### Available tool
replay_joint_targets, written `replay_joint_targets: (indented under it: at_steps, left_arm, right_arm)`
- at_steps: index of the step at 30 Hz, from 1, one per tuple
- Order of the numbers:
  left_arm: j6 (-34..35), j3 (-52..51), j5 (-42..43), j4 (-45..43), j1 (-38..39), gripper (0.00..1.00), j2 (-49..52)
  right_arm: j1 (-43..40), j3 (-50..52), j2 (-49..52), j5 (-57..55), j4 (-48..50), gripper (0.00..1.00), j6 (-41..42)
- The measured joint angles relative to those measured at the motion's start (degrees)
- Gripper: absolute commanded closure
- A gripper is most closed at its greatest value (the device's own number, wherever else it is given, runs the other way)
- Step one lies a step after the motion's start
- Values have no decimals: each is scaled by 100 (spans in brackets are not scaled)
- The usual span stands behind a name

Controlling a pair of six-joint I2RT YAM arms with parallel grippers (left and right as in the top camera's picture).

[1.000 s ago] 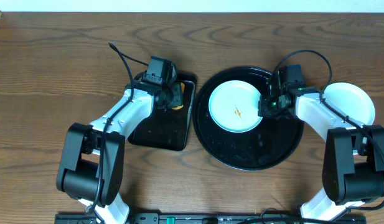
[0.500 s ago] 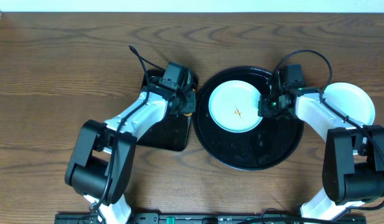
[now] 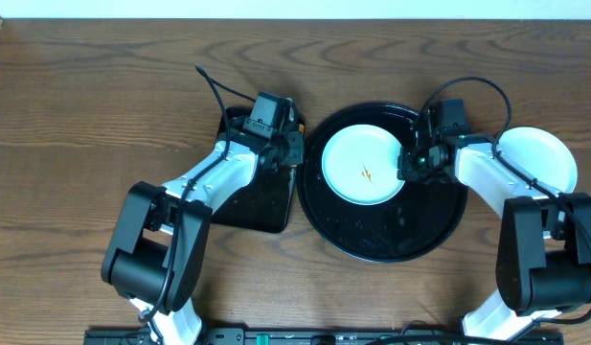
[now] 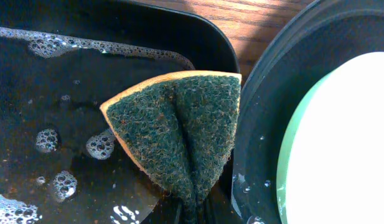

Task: Clean dirty plates on tray and stack at the side
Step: 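Lift the sponge from the black tray with the left gripper, then scrub the pale green plate with the sponge in the left gripper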

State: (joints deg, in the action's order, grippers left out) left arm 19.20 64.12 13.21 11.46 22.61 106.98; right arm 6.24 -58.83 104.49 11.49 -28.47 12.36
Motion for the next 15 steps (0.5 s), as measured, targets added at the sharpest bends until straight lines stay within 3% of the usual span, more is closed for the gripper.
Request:
replay_joint_targets:
  at_steps: [9, 15]
  left_arm:
    - [-20, 0, -151, 136, 50, 92, -822]
    - [-13, 0, -2, 96, 588, 92, -1049]
  right_arm:
    - [15, -2, 0, -9, -9, 99, 0]
    - [127, -11, -20, -146, -39, 99, 0]
